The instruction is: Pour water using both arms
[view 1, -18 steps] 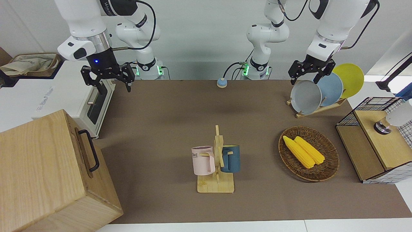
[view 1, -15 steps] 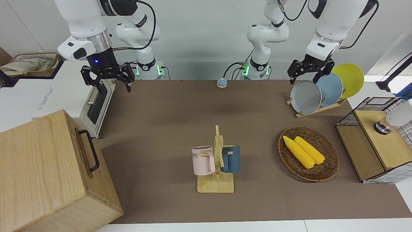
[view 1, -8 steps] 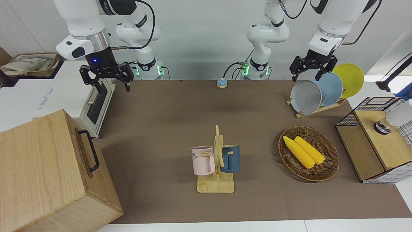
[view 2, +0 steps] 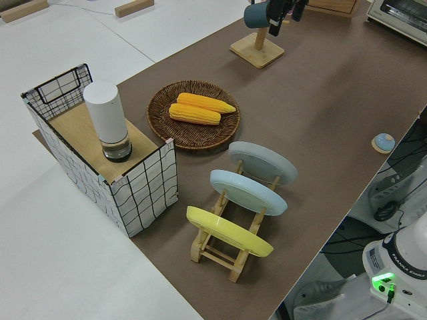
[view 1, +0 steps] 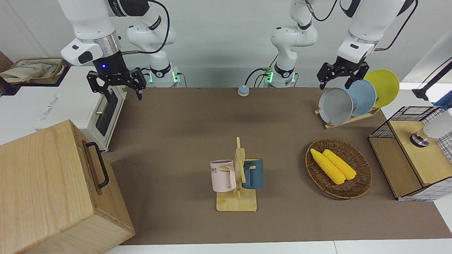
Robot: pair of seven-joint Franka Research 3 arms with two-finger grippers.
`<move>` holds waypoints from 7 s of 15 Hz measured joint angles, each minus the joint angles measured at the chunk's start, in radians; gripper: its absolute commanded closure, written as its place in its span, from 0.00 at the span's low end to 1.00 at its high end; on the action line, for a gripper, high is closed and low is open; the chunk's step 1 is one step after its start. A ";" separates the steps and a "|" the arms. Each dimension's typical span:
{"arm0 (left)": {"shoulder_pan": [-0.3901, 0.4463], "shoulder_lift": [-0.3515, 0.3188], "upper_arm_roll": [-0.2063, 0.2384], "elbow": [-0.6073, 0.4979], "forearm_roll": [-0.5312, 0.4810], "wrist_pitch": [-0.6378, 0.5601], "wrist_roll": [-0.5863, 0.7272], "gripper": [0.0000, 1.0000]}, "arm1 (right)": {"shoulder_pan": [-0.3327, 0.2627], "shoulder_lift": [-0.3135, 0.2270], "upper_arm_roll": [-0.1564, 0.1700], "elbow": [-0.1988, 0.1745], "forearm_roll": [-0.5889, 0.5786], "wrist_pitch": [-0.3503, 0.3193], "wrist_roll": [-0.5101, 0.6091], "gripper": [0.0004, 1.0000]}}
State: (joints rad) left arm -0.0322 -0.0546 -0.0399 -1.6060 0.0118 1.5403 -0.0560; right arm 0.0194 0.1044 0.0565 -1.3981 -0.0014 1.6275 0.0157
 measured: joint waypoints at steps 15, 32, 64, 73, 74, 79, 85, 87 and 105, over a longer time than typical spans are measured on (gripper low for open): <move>0.037 0.011 0.090 0.002 0.002 -0.007 0.252 0.00 | 0.158 0.101 0.024 -0.034 0.102 0.199 0.258 0.01; 0.128 0.131 0.461 0.032 -0.081 0.231 0.810 0.00 | 0.316 0.387 0.022 -0.043 -0.146 0.655 0.286 0.02; 0.274 0.335 0.422 -0.076 -0.726 0.854 1.002 0.00 | 0.313 0.453 0.009 -0.039 -0.349 0.971 0.286 1.00; 0.274 0.349 0.418 -0.076 -0.745 0.862 1.039 0.92 | 0.285 0.449 0.009 -0.029 -0.361 0.975 0.251 1.00; 0.273 0.349 0.418 -0.076 -0.745 0.862 1.041 0.92 | 0.281 0.446 0.009 -0.029 -0.362 0.974 0.250 1.00; 0.273 0.349 0.418 -0.076 -0.745 0.863 1.042 0.93 | 0.265 0.440 0.009 -0.029 -0.362 0.974 0.249 1.00; 0.273 0.349 0.415 -0.060 -0.745 0.857 1.020 0.96 | 0.237 0.417 0.010 -0.021 -0.362 0.961 0.248 1.00; 0.273 0.346 0.417 -0.033 -0.741 0.816 1.000 0.96 | 0.227 0.404 0.011 -0.021 -0.362 0.943 0.238 1.00; 0.272 0.223 0.420 0.142 -0.509 0.497 0.725 0.97 | 0.104 0.298 0.094 -0.019 -0.256 0.418 0.033 1.00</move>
State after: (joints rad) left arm 0.2403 0.1686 0.3803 -1.4637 -0.4968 2.0374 0.6692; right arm 0.1239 0.4020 0.1504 -1.4169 -0.2573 2.0456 0.0488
